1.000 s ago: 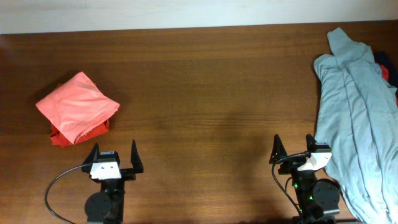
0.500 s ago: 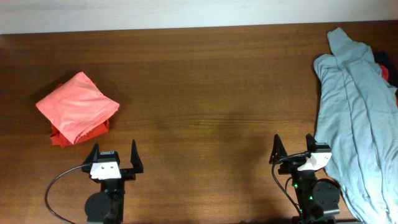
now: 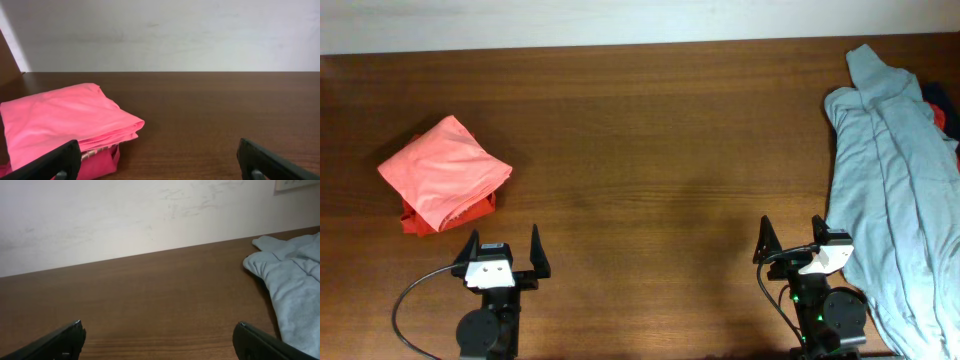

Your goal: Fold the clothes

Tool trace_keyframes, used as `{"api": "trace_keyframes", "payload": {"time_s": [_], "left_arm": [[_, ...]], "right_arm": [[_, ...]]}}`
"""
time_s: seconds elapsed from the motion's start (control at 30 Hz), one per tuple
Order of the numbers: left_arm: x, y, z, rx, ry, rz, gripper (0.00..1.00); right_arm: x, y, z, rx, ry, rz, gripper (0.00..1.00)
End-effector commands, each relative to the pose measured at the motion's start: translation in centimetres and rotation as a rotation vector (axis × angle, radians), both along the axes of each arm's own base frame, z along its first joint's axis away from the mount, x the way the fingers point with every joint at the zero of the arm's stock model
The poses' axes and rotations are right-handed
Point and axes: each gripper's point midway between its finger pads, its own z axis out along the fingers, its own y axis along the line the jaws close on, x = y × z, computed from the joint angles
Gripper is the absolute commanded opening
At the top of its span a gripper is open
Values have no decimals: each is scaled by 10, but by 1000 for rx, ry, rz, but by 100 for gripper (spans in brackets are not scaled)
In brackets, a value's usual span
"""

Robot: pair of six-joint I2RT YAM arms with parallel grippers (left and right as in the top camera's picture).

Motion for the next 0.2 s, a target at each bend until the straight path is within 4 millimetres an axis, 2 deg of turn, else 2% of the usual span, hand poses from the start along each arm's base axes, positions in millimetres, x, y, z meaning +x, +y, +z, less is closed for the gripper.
{"api": "trace_keyframes", "payload": {"time_s": [0.0, 0.17], "left_arm": [[0, 4, 0, 5, -5, 20, 99], [0, 4, 0, 5, -5, 20, 99]], "right_arm": [[0, -3, -2, -10, 3, -11, 99], [0, -3, -2, -10, 3, -11, 99]]}}
